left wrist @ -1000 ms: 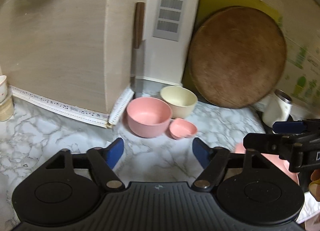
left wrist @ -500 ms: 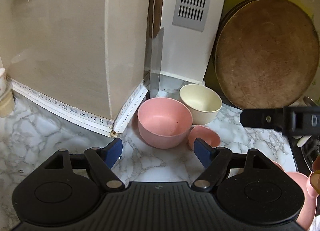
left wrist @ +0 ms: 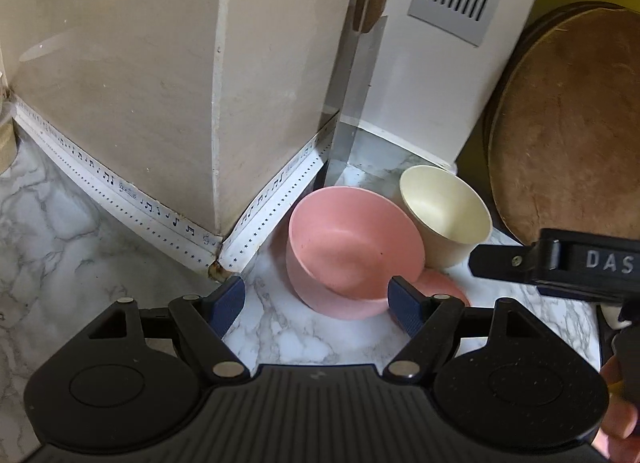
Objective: Organize plates and bowls
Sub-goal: 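Move both tools to the pink bowl and close them on its rim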
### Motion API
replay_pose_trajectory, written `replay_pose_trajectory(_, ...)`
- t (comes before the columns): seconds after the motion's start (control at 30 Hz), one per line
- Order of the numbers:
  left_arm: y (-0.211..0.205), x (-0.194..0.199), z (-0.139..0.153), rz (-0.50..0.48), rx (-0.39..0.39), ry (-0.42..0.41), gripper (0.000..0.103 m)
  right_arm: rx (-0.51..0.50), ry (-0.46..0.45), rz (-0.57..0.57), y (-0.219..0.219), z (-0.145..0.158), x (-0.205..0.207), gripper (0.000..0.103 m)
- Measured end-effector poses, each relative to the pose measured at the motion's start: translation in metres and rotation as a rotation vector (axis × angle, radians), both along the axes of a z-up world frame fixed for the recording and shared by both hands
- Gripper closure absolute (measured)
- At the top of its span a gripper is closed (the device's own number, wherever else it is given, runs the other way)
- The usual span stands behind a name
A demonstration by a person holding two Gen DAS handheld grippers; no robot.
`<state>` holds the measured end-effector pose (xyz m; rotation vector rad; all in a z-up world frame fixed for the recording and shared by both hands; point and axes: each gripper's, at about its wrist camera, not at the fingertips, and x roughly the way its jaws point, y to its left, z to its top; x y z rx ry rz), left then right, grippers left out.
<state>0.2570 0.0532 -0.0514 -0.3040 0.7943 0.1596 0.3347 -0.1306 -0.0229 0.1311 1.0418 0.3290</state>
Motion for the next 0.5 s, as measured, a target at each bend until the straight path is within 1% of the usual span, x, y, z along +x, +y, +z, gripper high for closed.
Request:
replay_pose_trajectory(0.13,-0.003,0.01,-0.005,0.017,0.007,0.014,0.025,-0.003,0.034,-0.015,0.006,-0.011,0.012,0.01)
replay_pose_trajectory(0.2,-0.003,0.014,-0.008,0.026,-0.005,0.022,0.025,-0.001,0.049,-0.014,0.008,-0.016,0.016,0.015)
replay_pose_trajectory(0.33,-0.004,0.018,-0.01,0.037,-0.008,0.019,0.025,-0.004,0.067,-0.014,0.012,-0.023,0.024,0.021)
replay_pose_trajectory(0.4,-0.002,0.021,-0.013,0.046,-0.036,0.025,0.025,0.005,0.083,-0.017,0.013,-0.025,0.028,0.026)
replay_pose_trajectory(0.5,0.002,0.025,-0.017,0.061,-0.08,0.031,0.025,0.02,0.102,-0.014,0.014,-0.029,0.032,0.029)
